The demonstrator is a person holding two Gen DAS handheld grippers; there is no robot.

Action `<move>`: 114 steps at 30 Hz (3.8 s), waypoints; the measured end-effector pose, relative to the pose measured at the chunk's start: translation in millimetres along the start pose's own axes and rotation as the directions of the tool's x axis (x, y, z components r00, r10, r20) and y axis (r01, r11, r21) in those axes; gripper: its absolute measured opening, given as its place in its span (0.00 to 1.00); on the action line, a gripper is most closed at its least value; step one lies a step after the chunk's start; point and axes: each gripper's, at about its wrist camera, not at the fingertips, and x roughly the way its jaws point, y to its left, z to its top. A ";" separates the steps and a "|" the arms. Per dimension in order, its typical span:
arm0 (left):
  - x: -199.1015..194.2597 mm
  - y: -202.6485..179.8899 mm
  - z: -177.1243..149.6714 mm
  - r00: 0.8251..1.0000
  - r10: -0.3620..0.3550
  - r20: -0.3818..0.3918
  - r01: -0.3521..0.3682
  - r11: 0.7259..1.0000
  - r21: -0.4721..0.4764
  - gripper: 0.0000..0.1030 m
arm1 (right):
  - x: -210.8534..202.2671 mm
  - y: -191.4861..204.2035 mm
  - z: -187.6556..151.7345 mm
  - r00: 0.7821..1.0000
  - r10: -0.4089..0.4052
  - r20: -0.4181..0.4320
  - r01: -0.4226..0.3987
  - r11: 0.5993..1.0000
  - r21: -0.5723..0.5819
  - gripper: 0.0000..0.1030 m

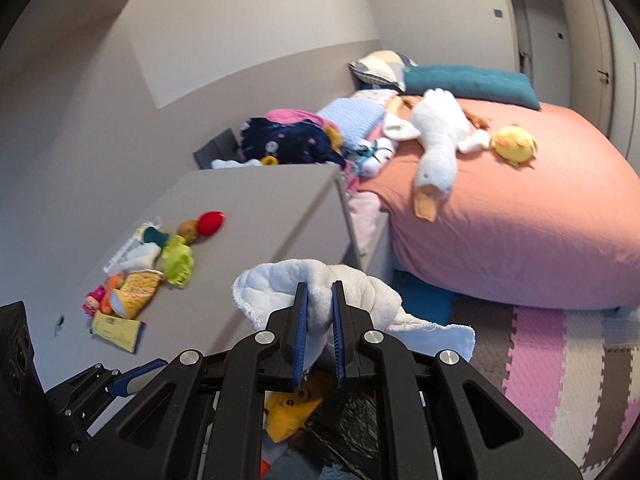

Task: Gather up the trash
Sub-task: 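Carry the foam corner and towel to the bin and release both, then grasp the yellow snack wrapper with the left tool, then grasp the lime-green toy with the right tool while the left tool holds the wrapper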

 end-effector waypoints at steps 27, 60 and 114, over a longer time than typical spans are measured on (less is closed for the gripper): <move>15.9 18.8 -13.9 0.993 0.105 -0.052 -0.107 0.993 -0.042 0.94 | 9.2 -15.2 -8.6 0.994 -0.112 -0.014 0.113 0.993 0.018 0.72; -50.8 201.2 -41.4 0.892 0.447 -0.076 -0.409 0.721 -0.559 0.88 | 63.6 107.1 -10.2 0.993 0.102 -0.059 -0.109 0.985 -0.135 0.75; -54.0 244.5 -44.6 0.897 0.442 -0.024 -0.385 0.752 -0.534 0.27 | 164.4 187.5 -3.2 0.977 0.078 -0.197 -0.130 0.955 -0.267 0.55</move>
